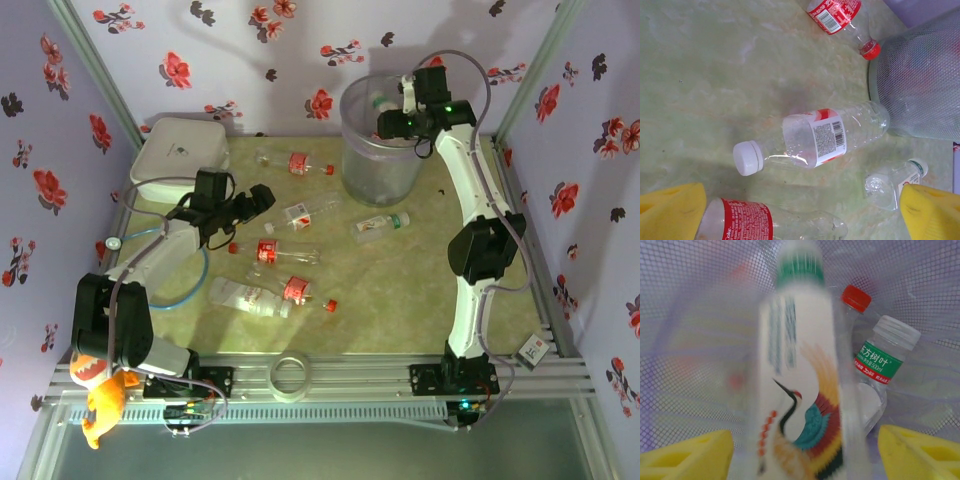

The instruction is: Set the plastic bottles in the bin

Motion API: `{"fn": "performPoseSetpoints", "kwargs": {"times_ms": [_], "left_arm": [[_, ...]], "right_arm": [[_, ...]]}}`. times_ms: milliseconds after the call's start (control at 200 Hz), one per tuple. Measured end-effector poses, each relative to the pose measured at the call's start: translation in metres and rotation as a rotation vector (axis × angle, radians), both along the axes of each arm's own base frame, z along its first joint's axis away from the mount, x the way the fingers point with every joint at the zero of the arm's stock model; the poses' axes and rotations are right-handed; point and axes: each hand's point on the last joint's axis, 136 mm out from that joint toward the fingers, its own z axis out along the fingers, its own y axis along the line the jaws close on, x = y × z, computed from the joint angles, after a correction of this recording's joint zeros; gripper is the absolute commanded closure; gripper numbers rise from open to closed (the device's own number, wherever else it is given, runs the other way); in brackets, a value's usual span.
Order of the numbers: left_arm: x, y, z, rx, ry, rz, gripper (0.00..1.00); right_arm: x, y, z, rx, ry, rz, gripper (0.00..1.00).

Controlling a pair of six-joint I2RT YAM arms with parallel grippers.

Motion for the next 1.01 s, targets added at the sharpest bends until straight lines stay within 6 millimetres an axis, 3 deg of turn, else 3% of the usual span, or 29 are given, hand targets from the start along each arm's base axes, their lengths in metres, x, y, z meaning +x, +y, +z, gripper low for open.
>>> {"fn": "performPoseSetpoints", "kwargs": {"times_ms": [535,645,775,865,1005], "left_arm": [[0.000,0.001,-0.001,0.008,0.000,0.001,0.00],[0.000,0.001,-0.001,0.008,0.000,0.001,0.00],[0.000,-0.001,-0.002,0.009,0.004,-0.001,0.00],[0.001,-0.003,-0.004,0.010,0.009,-0.005,0.00],[0.001,-0.005,-0.006,0.013,0.014,-0.012,0.00]], "right_arm": [[0.007,-0.001,-0.010,-0.011,0.012,-0.010,0.17],[0.010,-0.004,0.007,-0.011,-0.027,-0.025,0.16],[0.015,-0.015,0.048,0.002,-0.127,-0.072,0.16],[0.012,-0.029,0.073,0.003,-0.180,-0.118,0.15],[0.008,-0.055,0.089,-0.011,-0.209,-0.203,0.16]]}}
